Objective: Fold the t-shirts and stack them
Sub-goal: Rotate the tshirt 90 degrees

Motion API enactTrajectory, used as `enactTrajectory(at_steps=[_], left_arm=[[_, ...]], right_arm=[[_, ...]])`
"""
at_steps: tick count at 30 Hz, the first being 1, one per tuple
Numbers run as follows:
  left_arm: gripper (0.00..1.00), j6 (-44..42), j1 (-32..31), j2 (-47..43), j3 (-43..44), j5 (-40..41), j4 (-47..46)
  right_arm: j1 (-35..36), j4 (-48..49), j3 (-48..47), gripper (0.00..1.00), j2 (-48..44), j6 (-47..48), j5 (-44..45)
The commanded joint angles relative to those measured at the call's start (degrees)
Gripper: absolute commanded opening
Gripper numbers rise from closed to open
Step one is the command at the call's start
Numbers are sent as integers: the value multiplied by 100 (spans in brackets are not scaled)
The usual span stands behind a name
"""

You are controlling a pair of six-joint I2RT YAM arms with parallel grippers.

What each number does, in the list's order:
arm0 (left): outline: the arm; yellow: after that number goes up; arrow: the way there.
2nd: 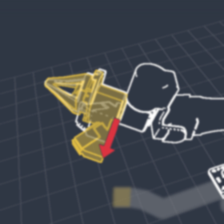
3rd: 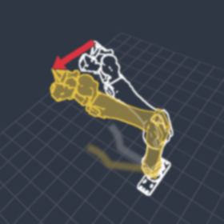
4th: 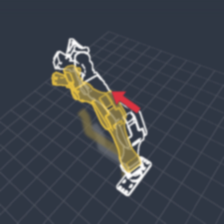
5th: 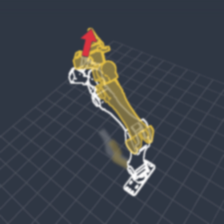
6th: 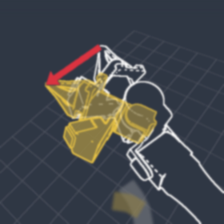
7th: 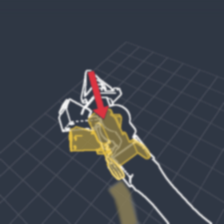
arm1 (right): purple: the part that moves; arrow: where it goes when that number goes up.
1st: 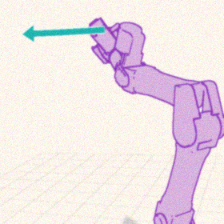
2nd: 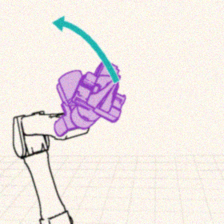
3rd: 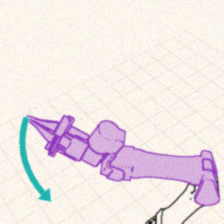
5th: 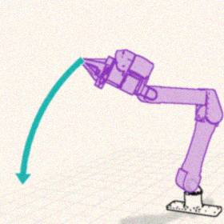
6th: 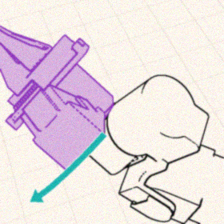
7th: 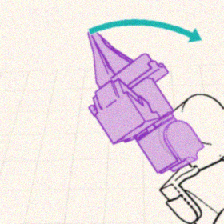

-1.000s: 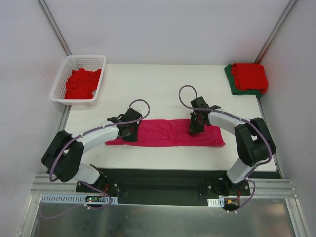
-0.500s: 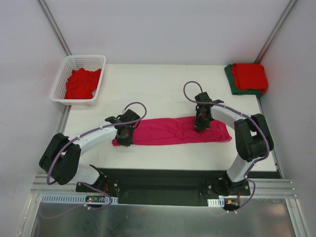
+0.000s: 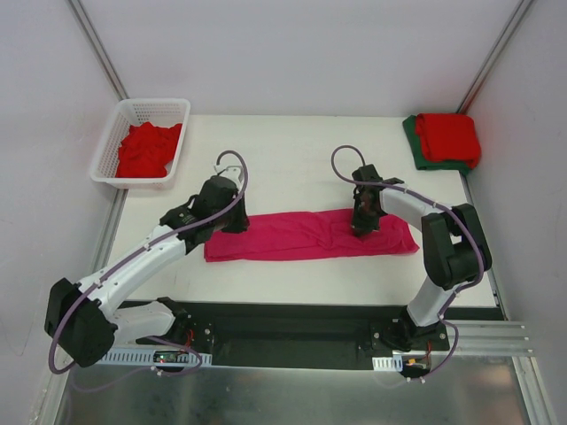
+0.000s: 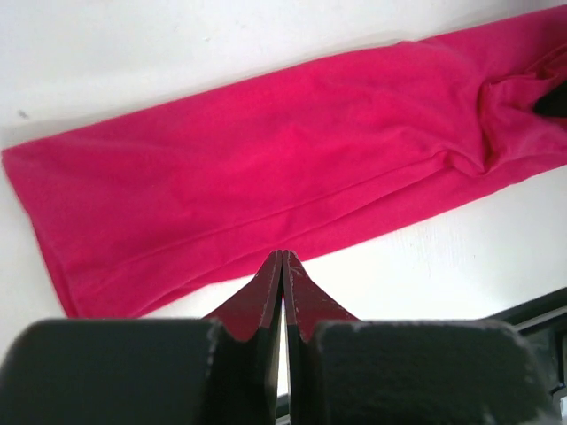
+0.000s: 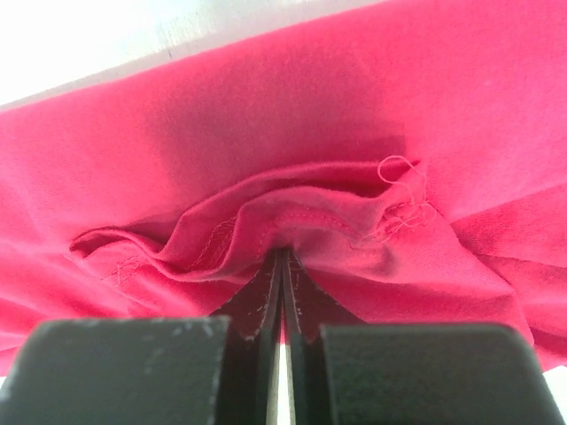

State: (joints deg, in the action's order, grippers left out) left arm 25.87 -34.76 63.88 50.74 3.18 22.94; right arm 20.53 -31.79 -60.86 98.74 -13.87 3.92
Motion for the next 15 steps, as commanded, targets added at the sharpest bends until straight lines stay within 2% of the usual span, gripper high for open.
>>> enactTrajectory(at_steps=[1, 6, 15], left_arm=[[0, -91, 49, 493, -362, -309, -860], [0, 23, 49, 1116, -714, -678, -1931], [0, 23, 49, 1592, -899, -714, -2531]], right_arm=[[3, -240, -101, 1, -91, 68, -76], [29, -231, -93, 1, -101, 68, -120], [65, -205, -49, 1, -65, 86, -173]])
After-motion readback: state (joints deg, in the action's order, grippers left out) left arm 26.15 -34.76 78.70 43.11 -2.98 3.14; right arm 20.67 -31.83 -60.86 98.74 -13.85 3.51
